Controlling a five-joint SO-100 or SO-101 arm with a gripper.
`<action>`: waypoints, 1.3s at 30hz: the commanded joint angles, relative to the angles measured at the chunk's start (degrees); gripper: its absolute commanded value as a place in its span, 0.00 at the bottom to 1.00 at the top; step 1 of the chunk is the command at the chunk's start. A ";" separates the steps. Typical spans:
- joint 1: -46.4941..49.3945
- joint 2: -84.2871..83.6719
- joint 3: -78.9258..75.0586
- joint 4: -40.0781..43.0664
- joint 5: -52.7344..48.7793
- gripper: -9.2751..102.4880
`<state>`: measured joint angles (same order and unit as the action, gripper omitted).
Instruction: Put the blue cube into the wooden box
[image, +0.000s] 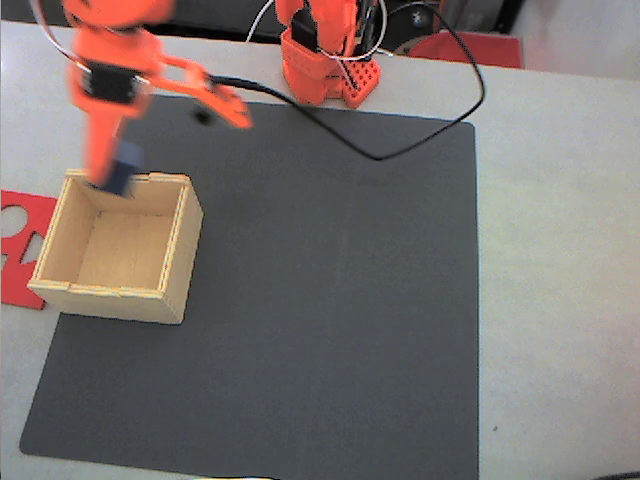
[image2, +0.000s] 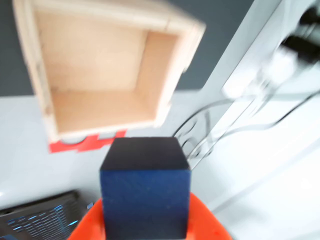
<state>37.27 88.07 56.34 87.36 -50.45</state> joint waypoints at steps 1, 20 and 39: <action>7.47 0.70 -2.02 -3.34 1.93 0.08; -5.10 15.82 38.50 -41.40 10.37 0.08; -0.53 9.49 32.26 -24.26 17.49 0.08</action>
<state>35.24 97.21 92.81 63.19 -33.05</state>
